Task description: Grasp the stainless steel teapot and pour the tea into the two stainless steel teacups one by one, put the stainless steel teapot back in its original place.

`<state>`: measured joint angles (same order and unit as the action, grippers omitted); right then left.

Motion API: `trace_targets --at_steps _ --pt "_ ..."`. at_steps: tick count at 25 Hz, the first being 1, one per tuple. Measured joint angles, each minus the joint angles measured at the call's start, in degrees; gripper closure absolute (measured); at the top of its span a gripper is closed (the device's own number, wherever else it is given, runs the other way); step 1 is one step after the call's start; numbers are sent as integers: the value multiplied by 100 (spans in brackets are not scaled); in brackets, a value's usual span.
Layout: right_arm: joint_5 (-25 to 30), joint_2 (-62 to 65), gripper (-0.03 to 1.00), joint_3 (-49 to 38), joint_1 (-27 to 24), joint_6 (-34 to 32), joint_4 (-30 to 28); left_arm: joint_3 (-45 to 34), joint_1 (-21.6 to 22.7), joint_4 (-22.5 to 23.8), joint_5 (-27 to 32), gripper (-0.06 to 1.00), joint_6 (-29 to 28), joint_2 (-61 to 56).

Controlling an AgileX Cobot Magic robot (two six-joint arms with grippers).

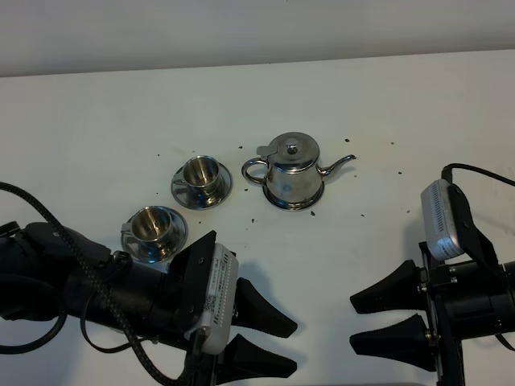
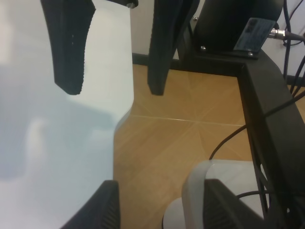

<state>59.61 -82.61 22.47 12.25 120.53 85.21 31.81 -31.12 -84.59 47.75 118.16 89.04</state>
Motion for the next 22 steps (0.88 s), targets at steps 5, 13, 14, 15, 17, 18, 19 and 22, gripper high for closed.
trace_targets --at_steps 5,13,14,15,17,18,19,22 --pt "0 0 52 0 0 0 0 0 0 0 0 51 0 0" --pt "0 0 52 0 0 -4 0 0 0 0 0 51 0 0" --pt "0 0 52 0 0 -4 0 0 0 0 0 51 0 0" --pt "0 0 52 0 0 -4 0 0 0 0 0 51 0 0" --pt "0 0 52 0 0 -4 0 0 0 -6 0 51 -8 0" --pt "0 0 52 0 0 -4 0 -7 0 -18 -14 51 -29 0" --pt "0 0 52 0 0 -4 0 -7 0 -49 -45 52 -49 0" --pt "-6 0 52 0 0 -4 17 -7 0 -253 -340 53 -178 -96"
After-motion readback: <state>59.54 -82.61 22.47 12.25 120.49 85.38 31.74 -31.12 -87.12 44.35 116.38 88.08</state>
